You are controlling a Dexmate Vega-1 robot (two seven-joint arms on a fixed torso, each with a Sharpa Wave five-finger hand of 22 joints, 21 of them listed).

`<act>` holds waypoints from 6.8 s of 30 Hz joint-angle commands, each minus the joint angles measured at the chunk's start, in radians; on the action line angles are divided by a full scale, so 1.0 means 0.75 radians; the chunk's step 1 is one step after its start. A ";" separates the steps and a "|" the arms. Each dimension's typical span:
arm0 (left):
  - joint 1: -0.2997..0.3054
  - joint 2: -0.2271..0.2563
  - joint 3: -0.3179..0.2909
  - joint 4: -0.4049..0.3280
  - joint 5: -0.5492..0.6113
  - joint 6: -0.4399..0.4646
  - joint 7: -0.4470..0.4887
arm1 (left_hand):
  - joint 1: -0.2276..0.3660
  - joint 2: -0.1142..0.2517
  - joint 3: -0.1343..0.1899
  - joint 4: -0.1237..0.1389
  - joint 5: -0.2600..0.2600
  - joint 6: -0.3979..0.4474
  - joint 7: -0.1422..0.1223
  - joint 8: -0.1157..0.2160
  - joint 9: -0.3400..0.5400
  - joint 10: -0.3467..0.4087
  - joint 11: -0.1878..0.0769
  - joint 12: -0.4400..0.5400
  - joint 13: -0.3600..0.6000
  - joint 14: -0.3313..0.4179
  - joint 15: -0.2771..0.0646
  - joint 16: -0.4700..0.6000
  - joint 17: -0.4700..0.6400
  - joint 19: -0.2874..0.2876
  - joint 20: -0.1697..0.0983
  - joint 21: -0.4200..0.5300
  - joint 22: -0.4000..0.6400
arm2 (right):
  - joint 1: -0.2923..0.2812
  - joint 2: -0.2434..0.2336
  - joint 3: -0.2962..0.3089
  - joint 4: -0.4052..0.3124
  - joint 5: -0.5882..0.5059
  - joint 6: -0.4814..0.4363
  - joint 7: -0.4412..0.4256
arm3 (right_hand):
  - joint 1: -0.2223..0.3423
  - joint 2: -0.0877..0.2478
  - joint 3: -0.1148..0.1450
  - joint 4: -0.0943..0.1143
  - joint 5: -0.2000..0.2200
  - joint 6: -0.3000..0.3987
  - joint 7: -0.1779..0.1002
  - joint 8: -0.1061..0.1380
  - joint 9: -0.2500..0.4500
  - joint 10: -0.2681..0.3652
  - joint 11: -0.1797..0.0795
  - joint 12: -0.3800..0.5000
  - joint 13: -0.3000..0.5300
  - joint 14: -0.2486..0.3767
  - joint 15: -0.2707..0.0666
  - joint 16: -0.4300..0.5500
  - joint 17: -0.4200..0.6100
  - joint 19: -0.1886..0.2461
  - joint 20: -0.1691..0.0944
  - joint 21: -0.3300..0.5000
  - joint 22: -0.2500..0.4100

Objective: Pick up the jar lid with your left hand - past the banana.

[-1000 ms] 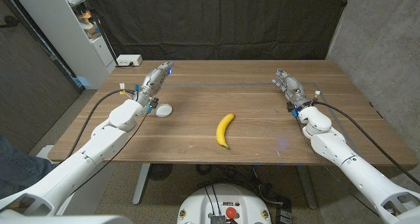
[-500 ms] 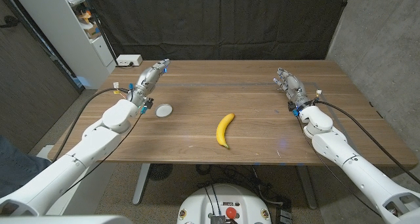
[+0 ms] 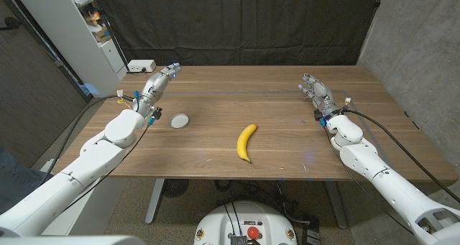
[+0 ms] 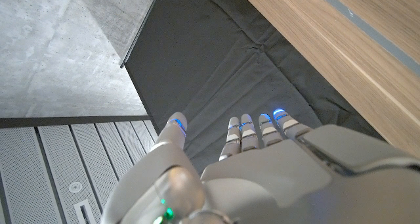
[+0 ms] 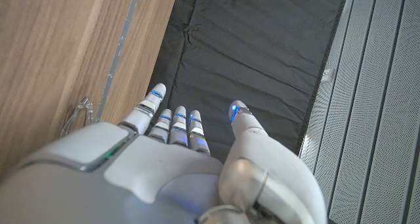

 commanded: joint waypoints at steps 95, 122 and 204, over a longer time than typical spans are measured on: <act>0.469 0.396 -0.389 -0.633 1.192 0.845 -0.057 | 0.482 -0.267 0.015 -0.002 0.061 0.085 -0.126 0.041 0.020 0.133 -0.087 0.063 0.072 0.265 -0.060 0.057 0.020 0.418 0.227 0.105 0.024 | 0.051 0.012 -0.025 -0.001 -0.048 -0.035 -0.045 | 0.013 0.001 0.030 -0.007 0.012 0.013 -0.015 0.001 0.005 0.005 -0.010 -0.005 0.002 0.038 0.003 0.010 0.004 0.019 0.005 0.009 0.005; 0.313 0.510 -0.171 -0.652 1.251 1.048 -0.265 | 0.437 -0.256 -0.022 0.017 0.054 0.156 -0.243 0.044 0.034 0.153 -0.132 0.088 0.126 0.315 -0.045 0.072 0.057 0.542 0.230 0.134 0.032 | 0.010 -0.041 -0.007 -0.069 -0.045 -0.082 -0.059 | 0.013 0.001 0.031 -0.007 0.012 0.011 -0.023 0.000 0.005 -0.001 -0.015 -0.007 0.002 0.042 0.005 0.011 0.006 0.018 0.018 0.008 0.005; -0.356 0.387 0.522 -0.411 1.112 1.112 -0.626 | 0.461 -0.241 -0.050 0.007 0.046 0.126 -0.206 0.033 0.041 0.112 -0.124 0.087 0.168 0.307 -0.021 0.072 0.073 0.615 0.231 0.132 0.024 | -0.025 -0.057 0.026 -0.084 -0.023 -0.061 -0.057 | 0.021 0.003 0.033 -0.011 0.015 0.032 -0.033 0.006 0.007 0.010 -0.013 -0.002 0.002 0.061 0.007 0.016 0.006 0.035 0.035 0.009 0.004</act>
